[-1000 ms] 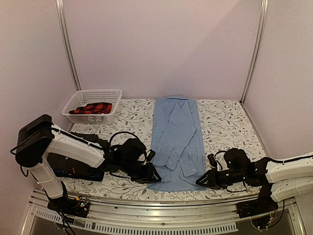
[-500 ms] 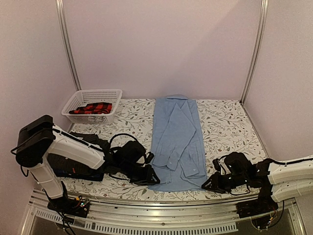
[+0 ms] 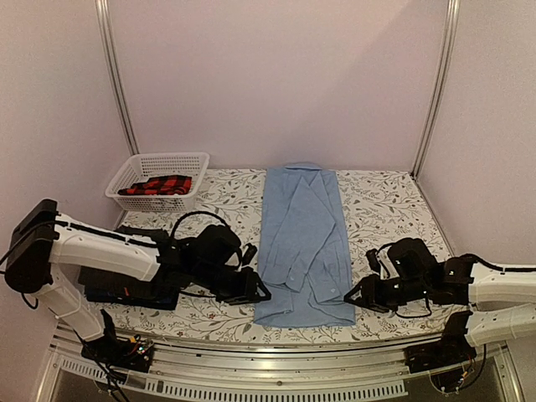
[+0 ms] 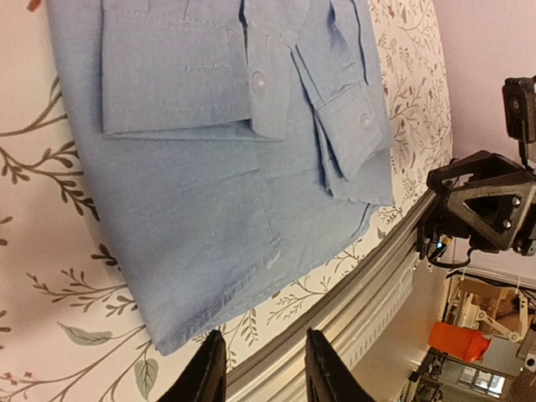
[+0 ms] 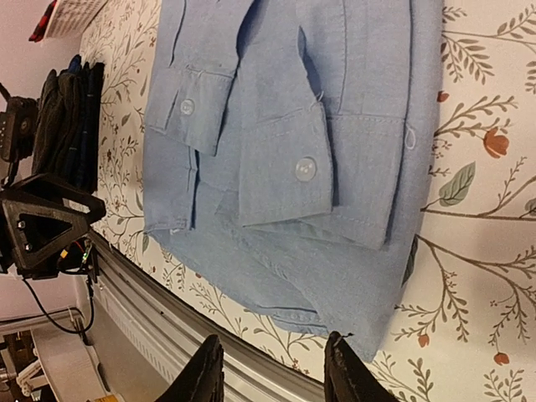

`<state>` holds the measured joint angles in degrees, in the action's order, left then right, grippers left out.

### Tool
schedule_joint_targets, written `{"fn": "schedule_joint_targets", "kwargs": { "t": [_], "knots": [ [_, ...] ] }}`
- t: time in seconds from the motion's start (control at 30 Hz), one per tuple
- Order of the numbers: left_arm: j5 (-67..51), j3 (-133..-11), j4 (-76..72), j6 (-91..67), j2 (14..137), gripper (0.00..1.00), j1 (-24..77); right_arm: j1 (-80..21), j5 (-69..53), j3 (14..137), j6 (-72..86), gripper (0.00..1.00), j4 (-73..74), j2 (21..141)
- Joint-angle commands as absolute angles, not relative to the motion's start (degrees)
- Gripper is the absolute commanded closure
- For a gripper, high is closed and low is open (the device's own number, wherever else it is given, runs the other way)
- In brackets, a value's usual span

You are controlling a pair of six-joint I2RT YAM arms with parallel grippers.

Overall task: Fold and stack the long sleeve shirts
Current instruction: Smooth out the rectangle-folded shirt at the center of the board, then pick up the rectangle-folded shirt from the center of the board.

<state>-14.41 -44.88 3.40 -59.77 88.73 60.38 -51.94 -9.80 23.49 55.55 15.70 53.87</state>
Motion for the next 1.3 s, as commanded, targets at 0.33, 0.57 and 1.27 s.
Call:
{"fn": "schedule_joint_targets", "kwargs": {
  "t": [0.33, 0.57, 1.27],
  "knots": [
    [-17.45, -49.02, 5.13, -52.71, 96.84, 0.55, 49.53, -38.23, -17.7, 23.32, 45.03, 0.52, 8.84, 65.35],
    [-19.29, -50.55, 3.49, -52.0, 101.28, 0.52, 48.43, -38.21, -19.02, 20.1, 47.16, 0.53, 4.1, 67.11],
    [-21.02, -52.31, 1.58, -56.11, 107.65, 0.71, 48.38, -38.23, -19.4, 17.77, 49.66, 0.6, -3.77, 72.07]
  ]
}}
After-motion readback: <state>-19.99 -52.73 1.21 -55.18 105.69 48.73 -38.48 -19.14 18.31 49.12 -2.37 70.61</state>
